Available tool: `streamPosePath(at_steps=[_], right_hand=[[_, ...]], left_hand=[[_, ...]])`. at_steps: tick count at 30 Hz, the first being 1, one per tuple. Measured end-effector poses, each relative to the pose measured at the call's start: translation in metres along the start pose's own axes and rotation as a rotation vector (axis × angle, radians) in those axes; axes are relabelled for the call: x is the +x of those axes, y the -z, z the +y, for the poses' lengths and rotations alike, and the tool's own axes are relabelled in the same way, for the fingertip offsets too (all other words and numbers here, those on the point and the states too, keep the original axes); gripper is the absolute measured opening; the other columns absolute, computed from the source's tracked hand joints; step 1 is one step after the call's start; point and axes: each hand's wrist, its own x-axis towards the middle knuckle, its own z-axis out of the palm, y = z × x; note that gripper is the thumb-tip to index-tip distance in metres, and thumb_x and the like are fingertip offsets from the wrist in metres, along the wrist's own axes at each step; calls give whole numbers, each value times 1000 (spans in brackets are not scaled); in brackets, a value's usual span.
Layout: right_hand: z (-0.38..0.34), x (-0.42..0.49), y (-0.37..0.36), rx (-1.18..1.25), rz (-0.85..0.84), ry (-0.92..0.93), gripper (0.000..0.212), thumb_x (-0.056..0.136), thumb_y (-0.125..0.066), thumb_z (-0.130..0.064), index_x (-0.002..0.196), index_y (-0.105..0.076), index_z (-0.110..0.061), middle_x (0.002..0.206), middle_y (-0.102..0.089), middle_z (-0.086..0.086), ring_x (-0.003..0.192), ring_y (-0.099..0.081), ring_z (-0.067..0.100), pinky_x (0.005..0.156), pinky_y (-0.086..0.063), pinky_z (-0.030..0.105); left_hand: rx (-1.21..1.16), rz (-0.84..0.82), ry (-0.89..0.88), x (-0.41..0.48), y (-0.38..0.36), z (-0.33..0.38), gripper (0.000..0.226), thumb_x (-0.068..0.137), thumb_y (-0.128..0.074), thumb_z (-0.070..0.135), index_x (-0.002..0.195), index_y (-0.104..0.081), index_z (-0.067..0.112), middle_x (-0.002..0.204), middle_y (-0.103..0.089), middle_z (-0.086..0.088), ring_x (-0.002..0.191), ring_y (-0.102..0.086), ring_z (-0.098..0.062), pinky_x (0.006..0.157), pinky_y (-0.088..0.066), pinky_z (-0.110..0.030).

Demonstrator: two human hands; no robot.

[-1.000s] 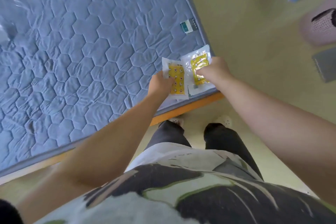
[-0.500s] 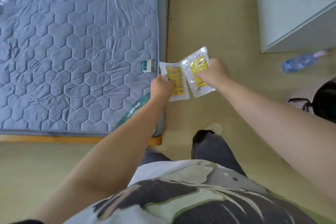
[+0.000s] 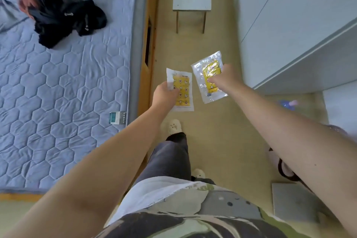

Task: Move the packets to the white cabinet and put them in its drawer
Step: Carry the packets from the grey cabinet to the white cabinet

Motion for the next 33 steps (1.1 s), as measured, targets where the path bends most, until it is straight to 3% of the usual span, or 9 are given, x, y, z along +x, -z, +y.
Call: streamPosePath(at_steps=[3, 7, 11, 16, 19, 23, 28, 30, 33], right_hand=[[-32, 48, 23, 1, 9, 44, 28, 74, -66, -11, 71, -39, -17, 66, -41, -1, 66, -44, 18, 56, -31, 27], [-89, 126, 53, -56, 65, 108, 15, 75, -65, -11, 78, -50, -13, 69, -49, 1, 64, -47, 19, 53, -32, 26], [-155, 200, 84, -120, 124, 113, 21, 78, -63, -12, 71, -44, -16, 69, -49, -2, 67, -50, 20, 54, -35, 27], [-225, 293, 128, -66, 172, 113, 9, 79, -62, -12, 79, -53, -12, 71, -54, -1, 67, -56, 20, 48, -36, 24], [-248, 350, 150, -37, 190, 122, 11, 79, -62, -12, 88, -61, -6, 79, -61, 3, 64, -58, 16, 48, -41, 23], [-284, 450, 187, -44, 209, 130, 20, 77, -64, -13, 95, -64, -5, 87, -67, 7, 80, -64, 25, 67, -51, 32], [-347, 594, 238, -36, 174, 190, 19, 75, -64, -13, 90, -64, -2, 78, -64, 7, 75, -64, 25, 58, -45, 28], [-375, 640, 254, -47, 144, 188, 17, 74, -64, -13, 86, -63, -2, 73, -61, 5, 71, -63, 25, 55, -45, 27], [-417, 699, 271, -47, 100, 191, 8, 75, -64, -9, 82, -61, -7, 67, -57, 0, 59, -58, 18, 49, -42, 24]], left_hand=[[24, -9, -34, 44, 0, 44, 21, 95, -56, 21, 115, -59, 17, 99, -65, 4, 82, -63, -11, 58, -46, -19], [43, -6, -80, 132, 8, 119, 22, 95, -56, 20, 116, -59, 15, 102, -66, 0, 87, -64, -15, 60, -48, -21], [99, -7, -84, 216, 22, 207, 17, 92, -54, 18, 109, -59, 15, 106, -68, -7, 92, -67, -23, 83, -56, -37], [133, -32, -144, 305, 27, 311, 9, 91, -53, 15, 97, -58, 18, 97, -66, -5, 78, -60, -18, 68, -51, -28], [127, -39, -159, 356, 19, 357, 16, 91, -53, 14, 105, -61, 15, 101, -68, -6, 84, -64, -21, 73, -53, -31], [66, -38, -140, 438, 0, 426, 12, 93, -55, 17, 104, -59, 18, 98, -67, -1, 85, -65, -17, 71, -54, -28], [13, 35, -124, 550, -18, 530, 2, 92, -57, 18, 92, -58, 18, 89, -65, -2, 83, -65, -20, 72, -54, -29], [-43, 60, -83, 589, -21, 565, 14, 91, -58, 17, 104, -62, 13, 99, -69, -9, 88, -67, -24, 80, -55, -34], [-99, 79, -36, 640, -17, 606, 23, 91, -59, 18, 113, -62, 12, 103, -69, -10, 82, -65, -22, 78, -54, -32]])
